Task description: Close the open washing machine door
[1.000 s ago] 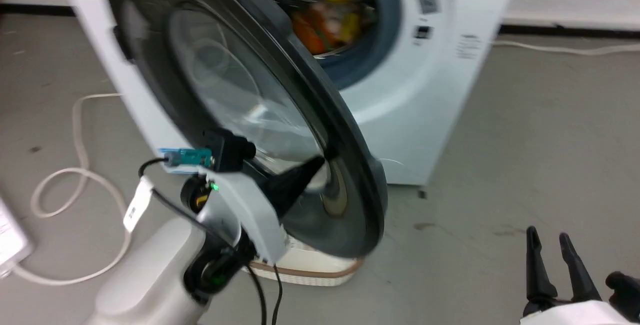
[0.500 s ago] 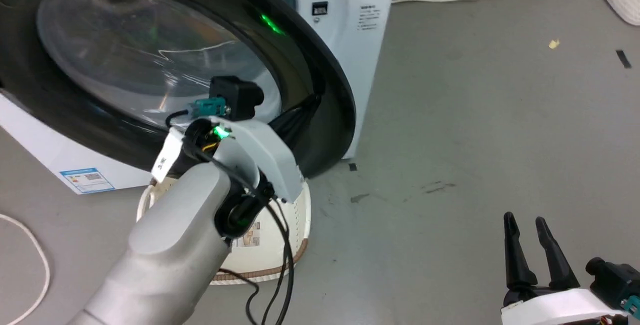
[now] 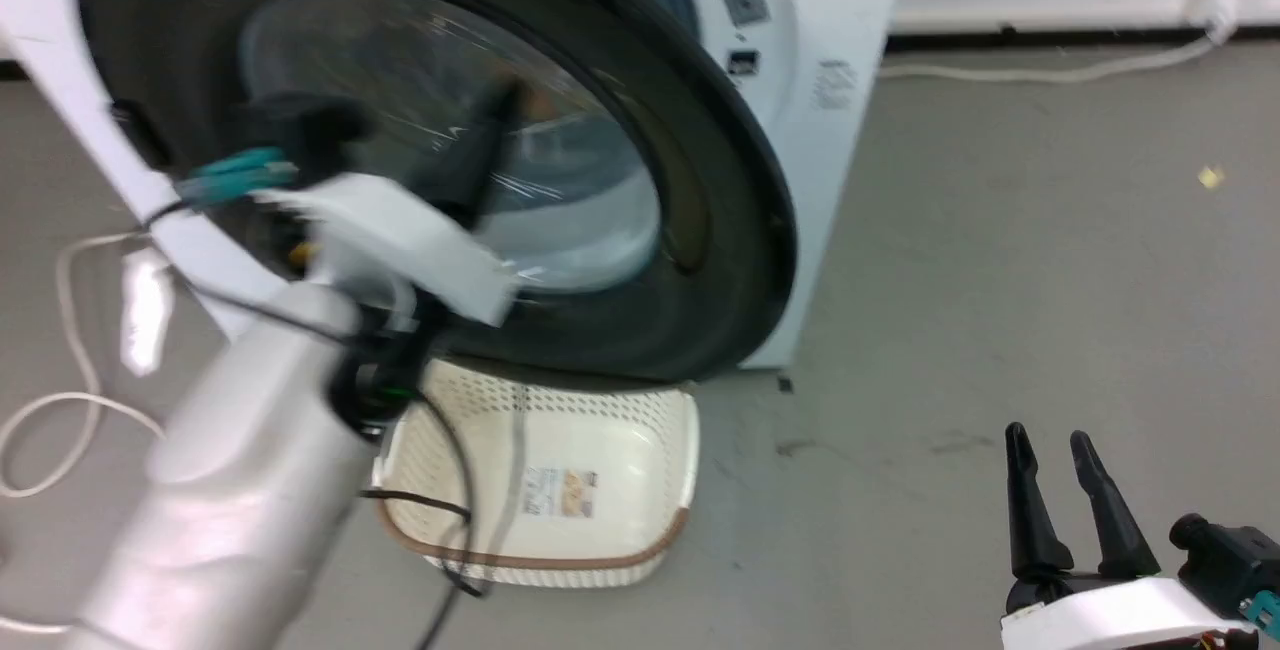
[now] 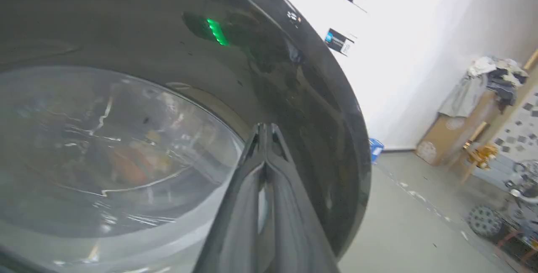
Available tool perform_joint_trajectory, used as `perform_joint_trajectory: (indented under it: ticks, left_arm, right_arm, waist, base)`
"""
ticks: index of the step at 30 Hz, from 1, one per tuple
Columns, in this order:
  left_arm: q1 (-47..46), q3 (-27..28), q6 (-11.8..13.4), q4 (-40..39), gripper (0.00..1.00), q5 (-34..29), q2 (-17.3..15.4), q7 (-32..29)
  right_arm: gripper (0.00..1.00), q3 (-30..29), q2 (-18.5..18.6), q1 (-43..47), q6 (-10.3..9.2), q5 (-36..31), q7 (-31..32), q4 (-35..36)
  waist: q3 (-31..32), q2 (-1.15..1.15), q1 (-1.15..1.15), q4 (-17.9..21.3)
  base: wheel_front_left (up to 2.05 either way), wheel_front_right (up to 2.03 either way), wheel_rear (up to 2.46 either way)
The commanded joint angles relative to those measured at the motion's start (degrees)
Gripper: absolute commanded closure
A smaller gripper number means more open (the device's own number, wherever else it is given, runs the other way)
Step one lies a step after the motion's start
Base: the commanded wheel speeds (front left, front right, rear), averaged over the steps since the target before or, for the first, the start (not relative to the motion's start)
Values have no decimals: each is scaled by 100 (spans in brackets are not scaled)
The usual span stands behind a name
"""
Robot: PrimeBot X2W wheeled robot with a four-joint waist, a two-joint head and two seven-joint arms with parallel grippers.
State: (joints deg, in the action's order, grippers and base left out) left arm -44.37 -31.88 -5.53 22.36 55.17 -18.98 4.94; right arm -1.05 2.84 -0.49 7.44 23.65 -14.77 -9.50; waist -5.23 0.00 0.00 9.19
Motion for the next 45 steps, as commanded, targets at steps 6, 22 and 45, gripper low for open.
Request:
perform_joint_trajectory:
  ticks: [6,22,45]
  left_arm:
    - [551,461,782,-312,100,-700,-775,823]
    - [2920,1258,1634,-1374,100,-1530,-1169,1004]
    - [3989,1346,1499,-1093,0,-1885,-576,1005]
  right_arm:
    - [0,54,4,121,5,-74,-22,-88]
    - [0,80,4,421,5,-305,-23,90]
    - [0,286,4,626,5,-265,-23,55]
  waist:
    - [521,0,0,-564]
    - [719,0,0,-874]
    - [710,0,0,-912]
  base:
    - [0,0,0]
    - [0,0,0]
    - [0,0,0]
